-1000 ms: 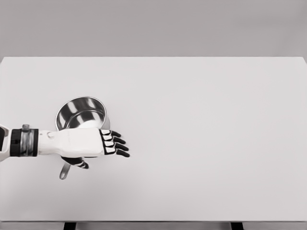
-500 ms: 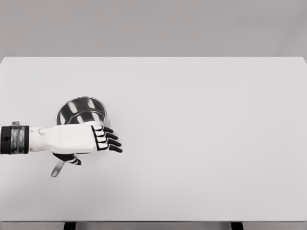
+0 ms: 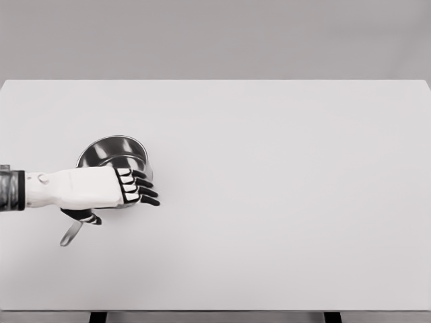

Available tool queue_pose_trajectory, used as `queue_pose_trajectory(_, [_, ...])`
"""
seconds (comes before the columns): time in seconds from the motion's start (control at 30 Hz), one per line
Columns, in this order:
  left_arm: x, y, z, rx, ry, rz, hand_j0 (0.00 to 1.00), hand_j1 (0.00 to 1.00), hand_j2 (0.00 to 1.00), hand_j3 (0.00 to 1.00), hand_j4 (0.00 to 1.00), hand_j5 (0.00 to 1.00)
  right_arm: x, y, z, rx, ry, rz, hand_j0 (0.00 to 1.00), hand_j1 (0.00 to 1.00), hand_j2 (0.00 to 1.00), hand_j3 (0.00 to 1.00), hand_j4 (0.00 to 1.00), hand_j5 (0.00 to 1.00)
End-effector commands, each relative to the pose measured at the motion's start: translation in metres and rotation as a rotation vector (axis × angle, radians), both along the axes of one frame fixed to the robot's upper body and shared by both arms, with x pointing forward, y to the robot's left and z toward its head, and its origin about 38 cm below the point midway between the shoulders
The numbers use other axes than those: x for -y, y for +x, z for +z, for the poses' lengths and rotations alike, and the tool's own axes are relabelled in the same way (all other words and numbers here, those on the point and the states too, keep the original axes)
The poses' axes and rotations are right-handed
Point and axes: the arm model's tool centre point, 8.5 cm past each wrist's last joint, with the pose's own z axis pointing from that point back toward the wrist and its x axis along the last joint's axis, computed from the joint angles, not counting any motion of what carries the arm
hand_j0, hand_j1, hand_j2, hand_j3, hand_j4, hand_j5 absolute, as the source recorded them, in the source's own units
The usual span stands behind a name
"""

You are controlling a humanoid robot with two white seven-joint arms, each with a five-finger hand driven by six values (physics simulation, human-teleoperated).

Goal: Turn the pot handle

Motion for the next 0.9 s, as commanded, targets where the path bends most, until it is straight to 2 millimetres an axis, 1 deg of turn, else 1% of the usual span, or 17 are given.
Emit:
queue_pose_trajectory(0.0, [-0.001, 0.001, 0.002, 0.001, -0.001, 0.006, 1.00, 1.00, 1.00, 1.00, 1.00, 1.00, 0.000, 0.000, 0.000, 0.000, 0.000, 0.000, 1.00, 1.00, 1.00, 1.00, 1.00, 1.00])
queue_pose_trajectory(0.27, [-0.002, 0.001, 0.002, 0.000, -0.002, 0.008, 1.00, 1.00, 1.00, 1.00, 1.00, 1.00, 0.000, 0.000, 0.000, 0.000, 0.000, 0.000, 1.00, 1.00, 1.00, 1.00, 1.00, 1.00])
queue_pose_trajectory(0.37, [-0.011, 0.001, 0.007, 0.009, 0.018, 0.024, 1.00, 1.00, 1.00, 1.00, 1.00, 1.00, 0.000, 0.000, 0.000, 0.000, 0.000, 0.000, 1.00, 1.00, 1.00, 1.00, 1.00, 1.00])
queue_pose_trajectory(0.5, [-0.015, 0.000, 0.008, 0.008, 0.024, 0.031, 1.00, 1.00, 1.00, 1.00, 1.00, 1.00, 0.000, 0.000, 0.000, 0.000, 0.000, 0.000, 1.00, 1.00, 1.00, 1.00, 1.00, 1.00])
queue_pose_trajectory(0.6, [-0.022, -0.001, 0.009, 0.010, 0.038, 0.047, 1.00, 1.00, 1.00, 1.00, 1.00, 1.00, 0.000, 0.000, 0.000, 0.000, 0.000, 0.000, 1.00, 1.00, 1.00, 1.00, 1.00, 1.00])
queue_pose_trajectory(0.77, [-0.024, -0.001, 0.010, 0.012, 0.037, 0.051, 1.00, 1.00, 1.00, 1.00, 1.00, 1.00, 0.000, 0.000, 0.000, 0.000, 0.000, 0.000, 1.00, 1.00, 1.00, 1.00, 1.00, 1.00])
queue_pose_trajectory(0.87, [-0.032, -0.001, 0.013, 0.015, 0.051, 0.068, 1.00, 1.00, 1.00, 1.00, 1.00, 1.00, 0.000, 0.000, 0.000, 0.000, 0.000, 0.000, 1.00, 1.00, 1.00, 1.00, 1.00, 1.00])
